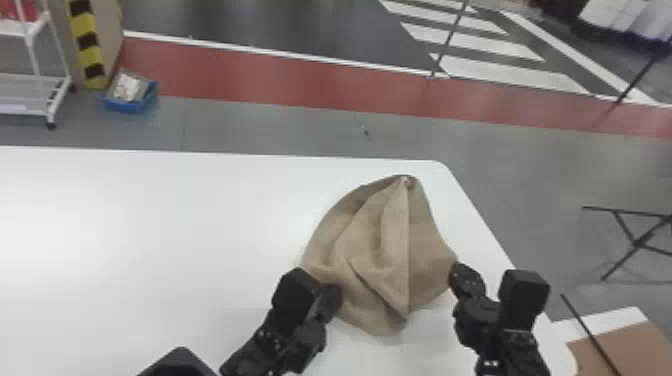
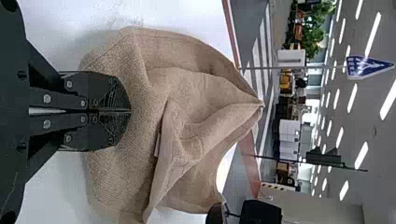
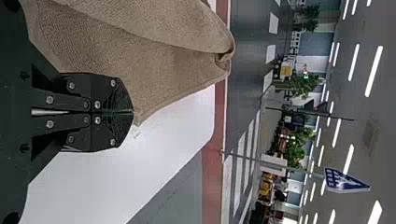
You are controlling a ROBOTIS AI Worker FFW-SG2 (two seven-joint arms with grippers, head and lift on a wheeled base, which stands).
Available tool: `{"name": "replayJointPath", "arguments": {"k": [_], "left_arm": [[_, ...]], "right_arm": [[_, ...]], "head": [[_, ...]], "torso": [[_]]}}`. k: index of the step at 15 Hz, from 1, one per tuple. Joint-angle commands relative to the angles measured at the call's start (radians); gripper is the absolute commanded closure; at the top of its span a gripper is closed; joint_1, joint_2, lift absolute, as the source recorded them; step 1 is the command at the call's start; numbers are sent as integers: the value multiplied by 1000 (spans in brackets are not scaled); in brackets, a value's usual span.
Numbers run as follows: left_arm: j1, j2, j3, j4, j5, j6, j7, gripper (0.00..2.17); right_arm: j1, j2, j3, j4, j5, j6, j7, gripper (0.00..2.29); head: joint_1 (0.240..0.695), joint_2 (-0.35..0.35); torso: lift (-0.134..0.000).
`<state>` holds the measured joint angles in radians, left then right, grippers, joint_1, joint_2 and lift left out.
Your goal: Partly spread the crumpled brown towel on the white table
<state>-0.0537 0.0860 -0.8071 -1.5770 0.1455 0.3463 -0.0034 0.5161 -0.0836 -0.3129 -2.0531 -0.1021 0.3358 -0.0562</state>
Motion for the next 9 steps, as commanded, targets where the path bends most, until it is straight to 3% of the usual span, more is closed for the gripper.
{"name": "replayJointPath", "arguments": {"k": [1, 3, 4, 9], "left_arm": [[2, 4, -4, -3, 0, -16, 23, 1575], [8, 12, -4, -14, 0, -52, 39, 441], [8, 12, -4, -18, 0, -55, 40, 161], [-54, -42, -29, 81, -7, -71, 31, 140]], "right_arm": [[1, -1, 0, 1, -1, -5, -1, 1305], [-1, -1, 0, 1, -2, -5, -1, 1305], [1, -1, 0, 1, -2, -5, 1, 1305], [5, -1, -2, -1, -4, -11, 3, 1305]], "head": [[695, -350], [695, -350], [695, -350], [695, -350]], "torso": [[-124], [-124], [-124], [-124]]}}
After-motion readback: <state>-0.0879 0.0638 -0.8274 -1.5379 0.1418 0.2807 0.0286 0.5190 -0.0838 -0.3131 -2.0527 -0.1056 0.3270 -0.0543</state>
